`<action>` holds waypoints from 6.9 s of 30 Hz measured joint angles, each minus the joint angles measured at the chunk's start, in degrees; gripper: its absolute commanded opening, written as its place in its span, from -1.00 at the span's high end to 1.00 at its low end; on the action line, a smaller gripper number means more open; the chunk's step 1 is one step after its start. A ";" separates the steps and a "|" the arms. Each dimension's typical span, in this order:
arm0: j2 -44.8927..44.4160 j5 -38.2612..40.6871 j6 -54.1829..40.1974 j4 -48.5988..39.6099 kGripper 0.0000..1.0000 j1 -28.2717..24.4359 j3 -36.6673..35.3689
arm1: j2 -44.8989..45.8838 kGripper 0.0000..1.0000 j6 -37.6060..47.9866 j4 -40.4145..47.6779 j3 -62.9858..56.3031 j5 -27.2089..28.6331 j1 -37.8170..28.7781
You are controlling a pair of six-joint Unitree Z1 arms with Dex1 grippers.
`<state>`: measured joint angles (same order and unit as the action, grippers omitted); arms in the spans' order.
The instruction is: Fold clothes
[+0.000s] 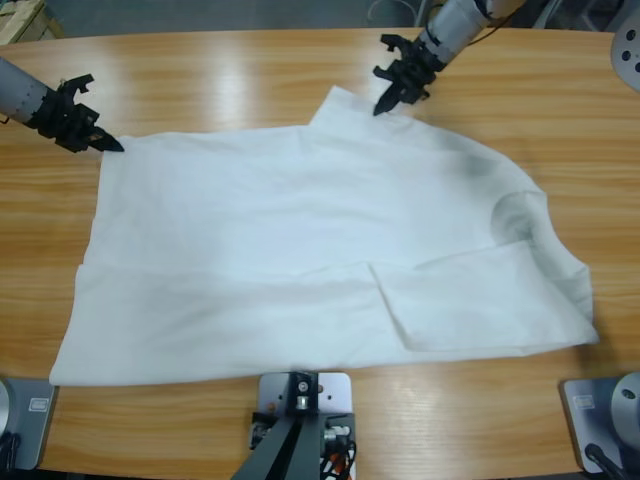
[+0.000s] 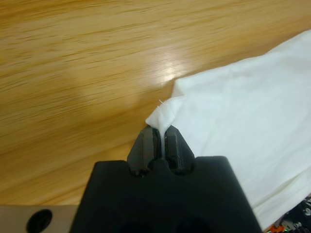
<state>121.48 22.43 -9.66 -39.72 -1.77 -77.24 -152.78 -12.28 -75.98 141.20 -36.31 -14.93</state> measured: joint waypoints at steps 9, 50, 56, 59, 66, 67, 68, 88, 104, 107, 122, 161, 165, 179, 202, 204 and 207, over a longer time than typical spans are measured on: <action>-0.04 0.00 1.76 0.01 1.00 2.46 0.00 | -0.02 1.00 0.05 0.00 3.61 -0.01 1.08; -7.43 5.91 7.79 -2.25 1.00 -2.93 0.16 | 22.57 1.00 5.39 -0.02 -10.40 -5.12 10.88; -9.43 9.06 7.79 -6.83 1.00 -2.97 0.63 | 29.99 1.00 5.46 0.24 -26.41 -5.12 10.85; -13.61 10.20 7.80 -11.25 1.00 -3.01 1.32 | 33.10 1.00 5.46 0.99 -32.54 -5.12 10.85; -20.87 9.75 6.77 -23.34 1.00 -3.03 5.38 | 41.30 1.00 6.44 1.97 -42.65 -5.11 10.84; -20.86 9.51 6.43 -23.85 1.00 -3.03 6.46 | 42.25 1.00 6.91 2.04 -43.97 -5.10 10.84; -20.81 9.36 6.19 -24.18 1.00 -2.99 7.01 | 43.29 1.00 7.42 2.15 -45.38 -5.09 10.84; -13.09 -5.60 0.09 -33.77 1.00 1.75 6.97 | 50.01 1.00 12.75 2.40 -68.82 4.13 13.02; -10.05 -6.28 0.14 -34.40 -0.99 7.91 7.50 | 49.53 -1.00 12.78 3.15 -70.46 4.45 13.97; -10.05 -8.68 0.38 -34.40 -1.00 7.85 7.61 | 49.54 -1.00 15.22 3.14 -70.57 7.14 13.98; -18.40 0.32 7.81 -33.48 -0.39 4.65 6.32 | 52.55 -0.28 16.24 4.90 -70.68 6.65 13.98; -4.31 -6.47 -1.99 -18.55 1.00 30.89 3.82 | 48.30 0.30 8.61 30.75 -76.70 15.49 -2.54; -3.41 -7.87 -1.99 -18.48 1.00 31.68 3.82 | 48.31 0.30 8.61 30.75 -76.71 15.49 -2.51; -6.99 -4.56 -1.99 -24.53 1.00 35.41 4.25 | 48.31 0.30 8.66 30.76 -76.94 15.51 -2.13; -10.42 -6.79 4.78 -24.84 1.00 32.72 1.03 | 48.71 -0.24 9.56 33.35 -77.14 15.51 -1.16; -8.46 -7.03 5.04 -23.92 1.00 34.08 0.72 | 47.42 -0.24 9.54 33.78 -77.14 15.67 -1.16; -5.53 -7.12 5.25 -22.11 1.00 36.77 0.68 | 45.30 -0.23 9.50 34.55 -77.14 16.07 -1.15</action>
<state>115.95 15.31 -4.41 -61.84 35.00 -76.56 -107.48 -2.78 -41.44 64.06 -20.24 -16.08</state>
